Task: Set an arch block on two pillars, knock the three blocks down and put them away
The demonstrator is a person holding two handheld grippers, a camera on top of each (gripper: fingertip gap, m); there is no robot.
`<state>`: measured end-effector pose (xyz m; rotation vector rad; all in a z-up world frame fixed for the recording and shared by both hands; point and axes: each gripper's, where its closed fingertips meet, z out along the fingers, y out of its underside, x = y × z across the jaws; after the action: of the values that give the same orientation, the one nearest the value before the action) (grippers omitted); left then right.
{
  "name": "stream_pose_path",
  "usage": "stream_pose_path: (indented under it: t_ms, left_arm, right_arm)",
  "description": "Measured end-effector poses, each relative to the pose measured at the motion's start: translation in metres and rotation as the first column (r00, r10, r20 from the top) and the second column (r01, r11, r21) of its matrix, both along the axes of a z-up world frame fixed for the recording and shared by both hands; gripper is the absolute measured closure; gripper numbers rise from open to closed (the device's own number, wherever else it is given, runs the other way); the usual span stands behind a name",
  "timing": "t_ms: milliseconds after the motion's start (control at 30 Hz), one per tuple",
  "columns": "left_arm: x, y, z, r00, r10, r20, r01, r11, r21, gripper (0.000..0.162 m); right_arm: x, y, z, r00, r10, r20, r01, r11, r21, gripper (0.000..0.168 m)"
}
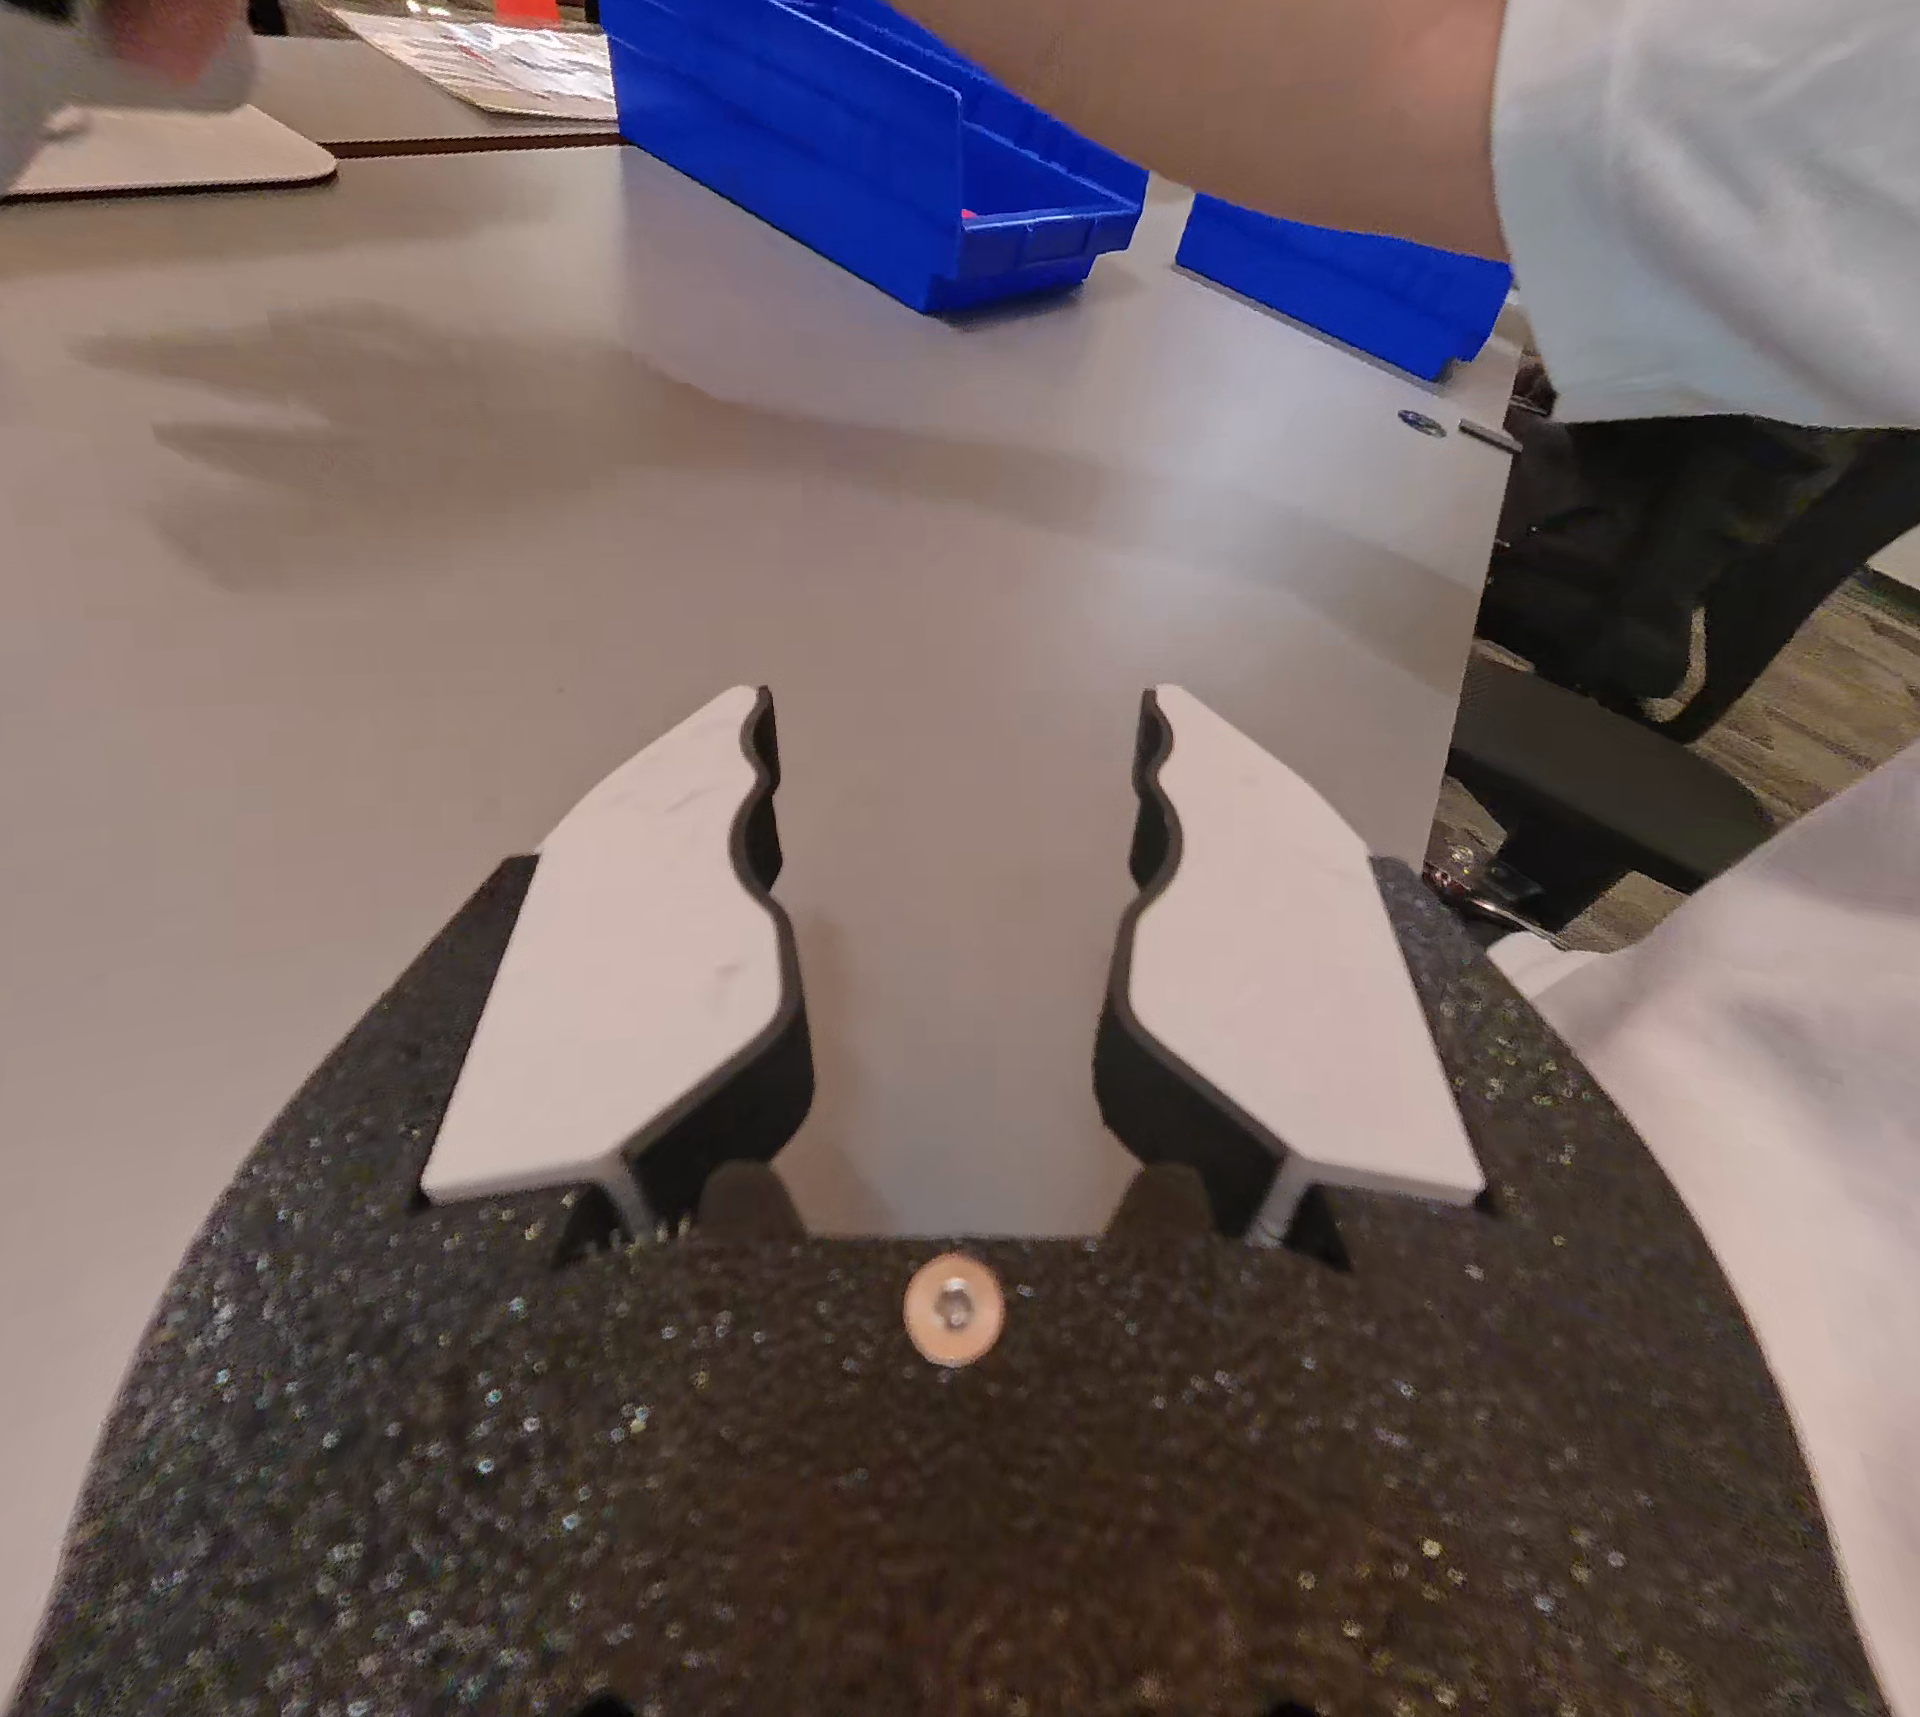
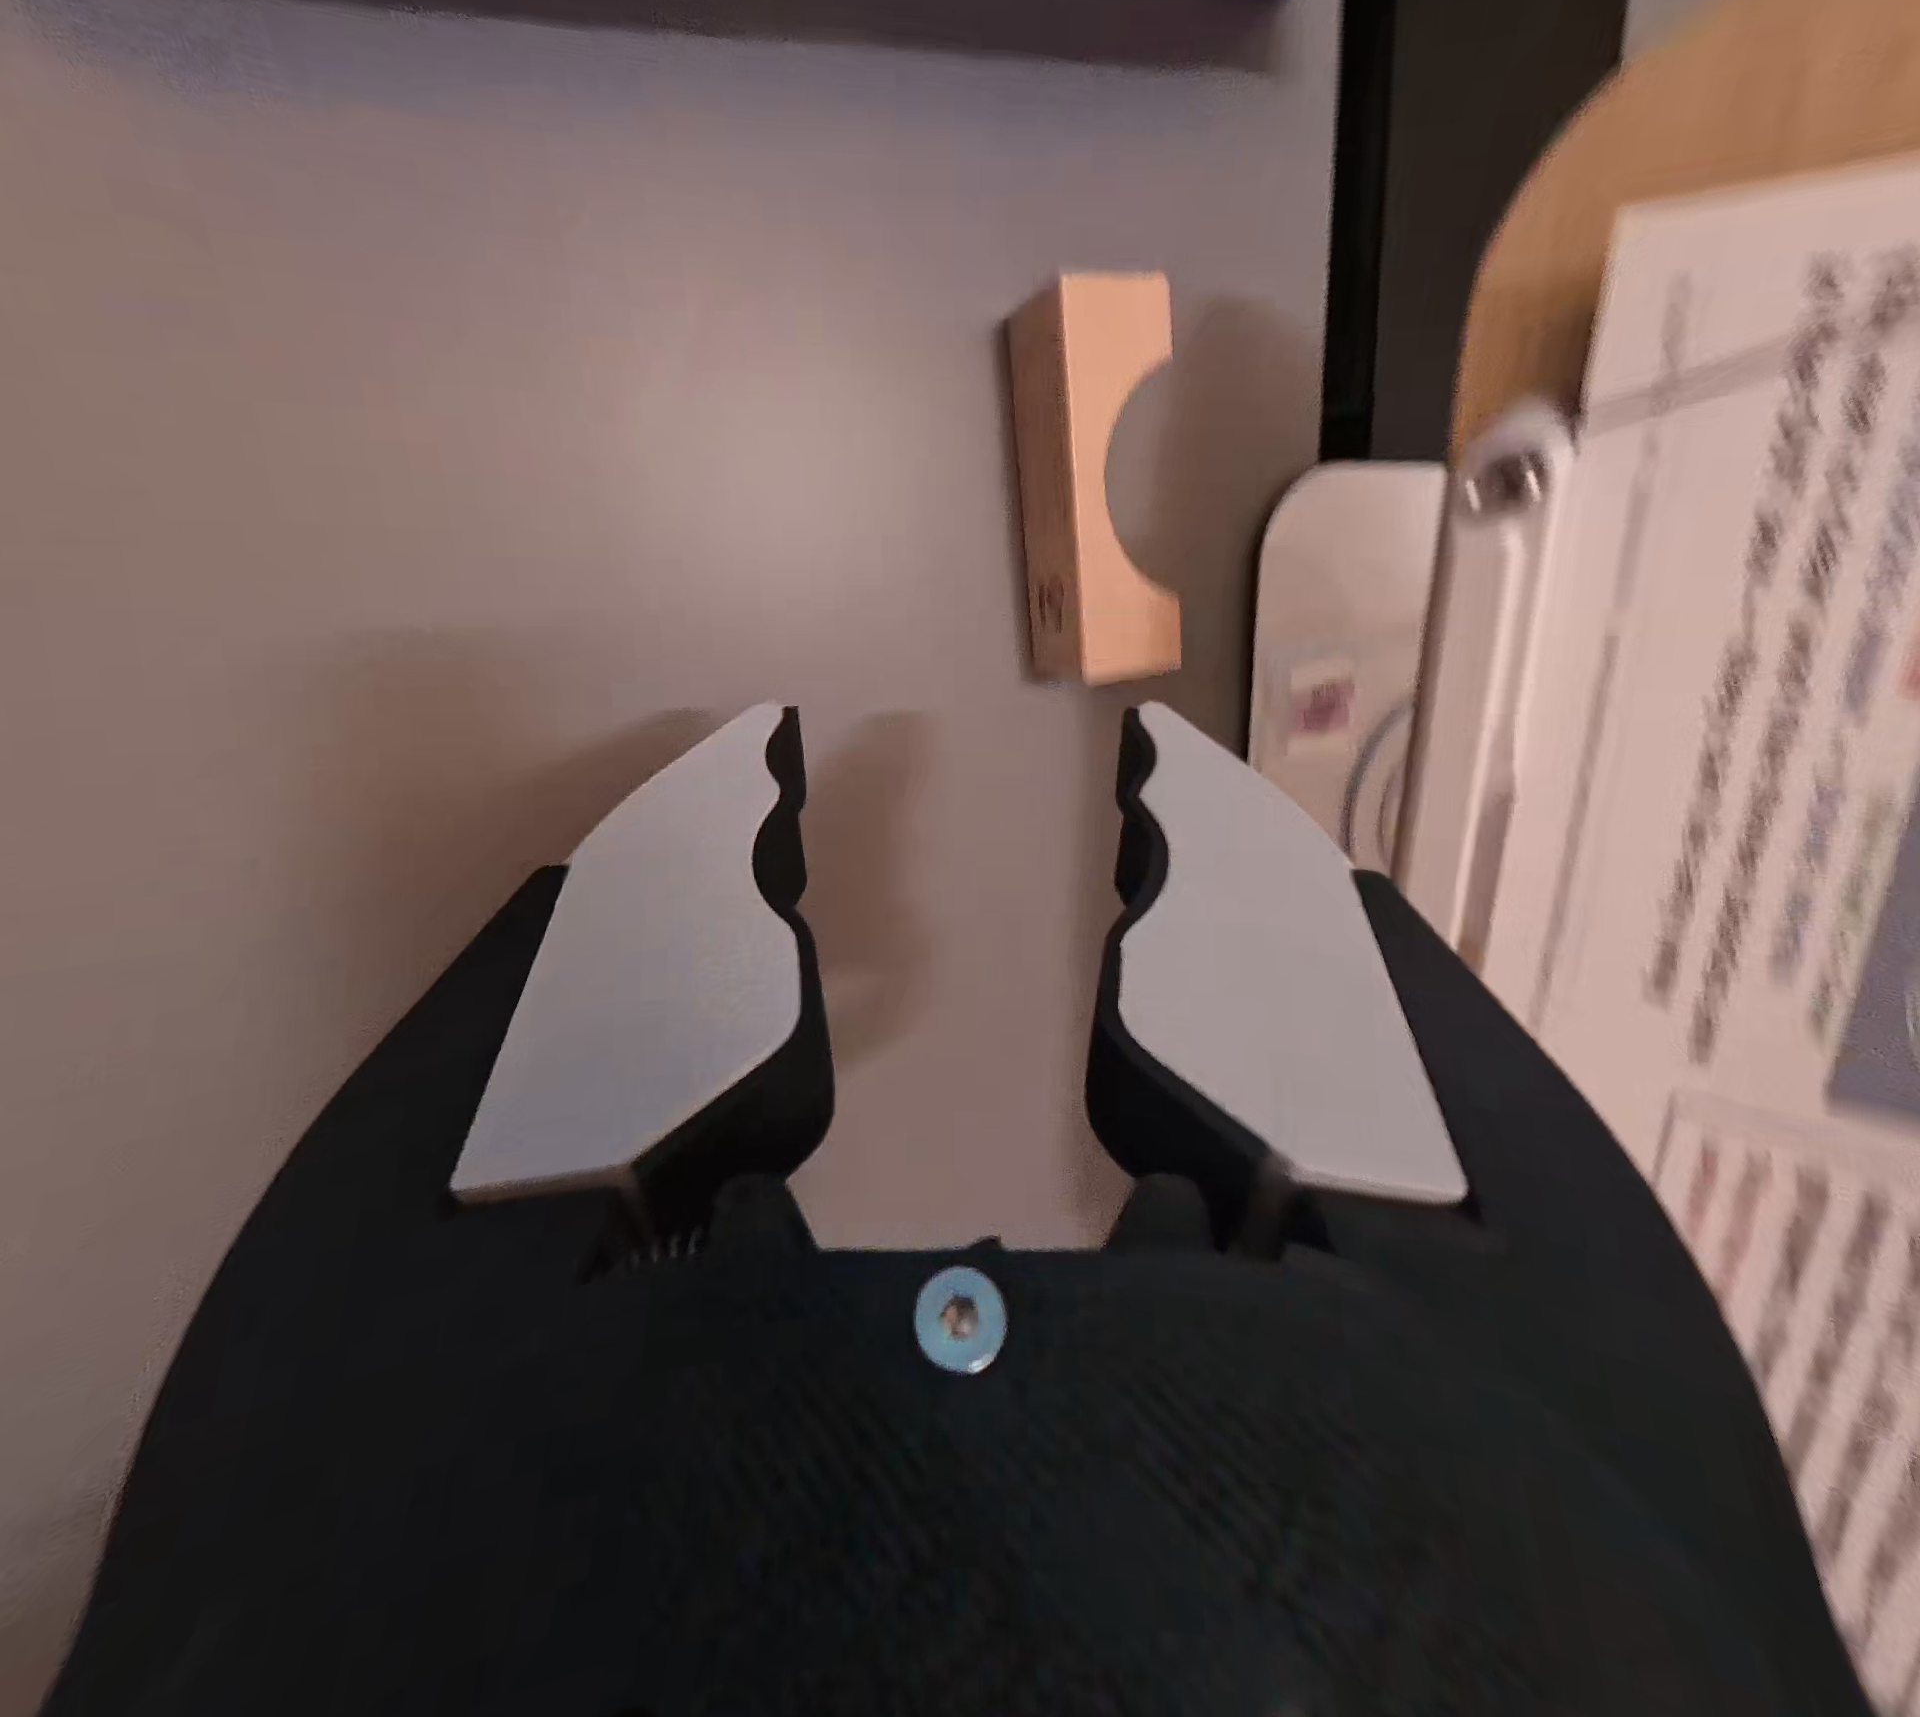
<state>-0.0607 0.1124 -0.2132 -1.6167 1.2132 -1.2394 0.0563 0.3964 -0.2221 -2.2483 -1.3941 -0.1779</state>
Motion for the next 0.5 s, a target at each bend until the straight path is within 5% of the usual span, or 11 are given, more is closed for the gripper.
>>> stream_pose_path:
  t_ms: [33,200,333,500]
  left_arm:
    - [-0.002,0.0,0.0,1.0,0.001,0.004,-0.001,1.0,-0.001,0.097]
    - [-0.012,0.004,0.002,1.0,0.017,0.02,-0.018,1.0,0.006,0.097]
    - [-0.019,0.008,0.006,0.998,0.026,0.062,-0.024,0.999,-0.022,0.097]
    - [-0.025,0.013,0.007,0.997,0.037,0.066,-0.036,0.999,-0.026,0.097]
  right_arm:
    - [-0.006,0.01,-0.008,0.999,0.02,0.026,-0.02,1.0,-0.005,0.113]
    - [-0.011,0.052,-0.038,0.988,-0.028,0.153,0.03,0.999,-0.011,0.136]
    - [-0.008,0.063,-0.058,0.984,-0.059,0.168,0.074,0.994,-0.082,0.136]
    - [-0.009,0.063,-0.062,0.987,-0.066,0.146,0.083,0.991,-0.11,0.157]
